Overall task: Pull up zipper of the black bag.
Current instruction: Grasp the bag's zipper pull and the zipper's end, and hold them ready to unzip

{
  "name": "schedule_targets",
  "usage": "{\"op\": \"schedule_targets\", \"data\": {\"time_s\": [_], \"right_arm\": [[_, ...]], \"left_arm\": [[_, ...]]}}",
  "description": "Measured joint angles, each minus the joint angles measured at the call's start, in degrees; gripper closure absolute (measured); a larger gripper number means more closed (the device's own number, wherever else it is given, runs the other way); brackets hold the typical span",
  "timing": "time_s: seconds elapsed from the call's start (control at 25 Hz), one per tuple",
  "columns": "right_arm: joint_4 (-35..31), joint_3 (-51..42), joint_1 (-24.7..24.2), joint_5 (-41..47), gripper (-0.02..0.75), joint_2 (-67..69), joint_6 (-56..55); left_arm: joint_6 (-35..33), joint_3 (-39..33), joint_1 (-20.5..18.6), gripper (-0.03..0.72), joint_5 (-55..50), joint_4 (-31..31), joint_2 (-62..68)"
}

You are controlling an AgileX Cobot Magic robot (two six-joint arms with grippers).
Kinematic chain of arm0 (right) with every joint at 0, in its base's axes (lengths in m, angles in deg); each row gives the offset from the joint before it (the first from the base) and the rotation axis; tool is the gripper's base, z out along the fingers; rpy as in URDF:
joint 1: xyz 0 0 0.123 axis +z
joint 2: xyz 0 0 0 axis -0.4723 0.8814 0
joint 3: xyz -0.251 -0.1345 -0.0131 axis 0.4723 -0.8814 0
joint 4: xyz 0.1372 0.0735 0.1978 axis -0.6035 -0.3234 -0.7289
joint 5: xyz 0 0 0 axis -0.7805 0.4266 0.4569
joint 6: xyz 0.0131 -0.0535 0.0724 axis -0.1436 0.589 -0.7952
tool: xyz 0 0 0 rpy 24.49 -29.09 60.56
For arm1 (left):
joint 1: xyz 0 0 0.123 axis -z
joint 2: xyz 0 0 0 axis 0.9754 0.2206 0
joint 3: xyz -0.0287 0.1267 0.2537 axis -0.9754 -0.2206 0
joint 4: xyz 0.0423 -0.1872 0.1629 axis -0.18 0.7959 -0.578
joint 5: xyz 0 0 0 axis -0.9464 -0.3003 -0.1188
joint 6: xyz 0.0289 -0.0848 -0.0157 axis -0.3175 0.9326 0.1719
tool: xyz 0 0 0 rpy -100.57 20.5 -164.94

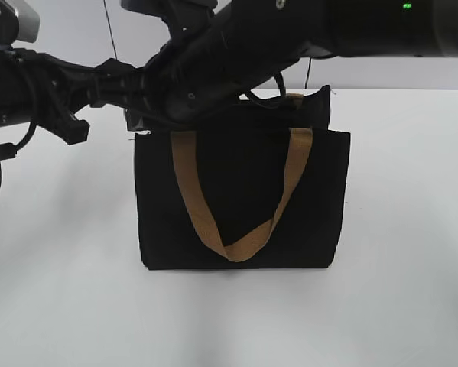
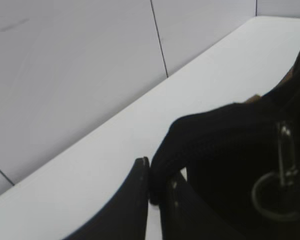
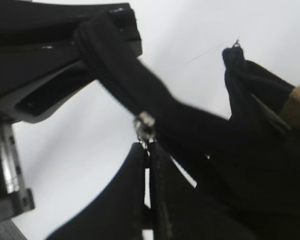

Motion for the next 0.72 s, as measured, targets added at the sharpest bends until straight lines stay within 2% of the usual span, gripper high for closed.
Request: {"op": "schedule_targets", "data": {"time_s": [0.28,0.6,0.72], "right_arm": [[-0.90,0.00,-0.23,8.27,0.752,-4.45,6.49],[-11.74,0.00,-5.48,13.86,0.752,-5.27,16.73],[-14.61,0.02,-7.19,15.43,0.752,-5.27,19.62]], "left_arm": [[13.72,-3.28,0.21,0.668,-5.43,-10.23,-3.15],[23.90,-8.26,0.28,0.669,-11.56,-10.83,-7.89],[25.23,-8.52,0.28,0.669,-11.68,-10.82,-9.44]]}}
